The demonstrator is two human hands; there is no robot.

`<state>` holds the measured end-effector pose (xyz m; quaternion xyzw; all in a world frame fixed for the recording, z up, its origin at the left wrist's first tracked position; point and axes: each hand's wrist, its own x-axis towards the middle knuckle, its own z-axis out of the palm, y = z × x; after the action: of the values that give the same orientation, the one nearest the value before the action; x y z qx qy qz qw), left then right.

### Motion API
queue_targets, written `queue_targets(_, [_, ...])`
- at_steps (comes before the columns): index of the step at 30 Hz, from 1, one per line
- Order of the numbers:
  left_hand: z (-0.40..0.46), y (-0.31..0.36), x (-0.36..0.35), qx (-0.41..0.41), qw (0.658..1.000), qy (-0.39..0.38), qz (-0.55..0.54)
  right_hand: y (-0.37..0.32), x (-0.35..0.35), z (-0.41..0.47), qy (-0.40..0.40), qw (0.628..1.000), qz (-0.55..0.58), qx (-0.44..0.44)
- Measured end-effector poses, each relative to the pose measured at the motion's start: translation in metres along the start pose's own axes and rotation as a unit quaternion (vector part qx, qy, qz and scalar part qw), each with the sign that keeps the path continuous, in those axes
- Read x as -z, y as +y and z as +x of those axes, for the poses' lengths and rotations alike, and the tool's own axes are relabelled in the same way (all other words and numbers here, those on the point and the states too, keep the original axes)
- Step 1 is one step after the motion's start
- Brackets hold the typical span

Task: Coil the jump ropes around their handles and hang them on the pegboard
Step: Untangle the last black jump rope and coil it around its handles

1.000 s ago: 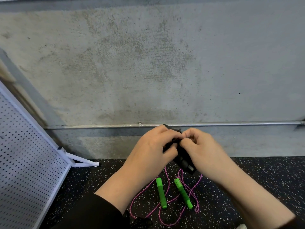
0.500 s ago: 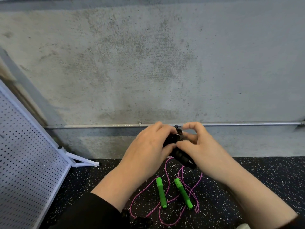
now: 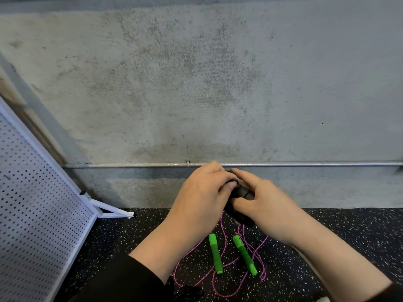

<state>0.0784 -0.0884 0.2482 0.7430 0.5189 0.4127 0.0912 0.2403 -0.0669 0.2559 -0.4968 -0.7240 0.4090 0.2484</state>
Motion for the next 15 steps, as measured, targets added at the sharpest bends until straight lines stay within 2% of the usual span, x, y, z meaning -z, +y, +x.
queue_targets(3, [0.005,-0.005,-0.002,0.025,0.999,-0.019,0.037,0.007,-0.009,0.000,0.016,1.000,0.019,-0.002])
queue_targets(6, [0.005,-0.002,-0.002,-0.005,0.995,-0.057,0.079,0.007,-0.013,0.000,0.052,0.997,0.056,-0.020])
queue_targets(7, [0.004,0.000,-0.001,-0.013,0.995,-0.068,0.071,0.006,-0.014,0.000,0.061,0.996,0.062,-0.024])
queue_targets(10, [0.001,0.005,0.008,0.030,0.997,-0.069,-0.026,0.004,-0.011,0.002,0.090,0.992,0.078,-0.028])
queue_targets(13, [-0.001,0.006,0.013,0.069,0.993,0.020,-0.098,0.005,-0.011,0.004,0.107,0.987,0.118,-0.033])
queue_targets(15, [0.000,0.000,0.013,0.159,0.967,0.104,-0.172,0.006,-0.014,0.004,0.109,0.982,0.153,-0.036])
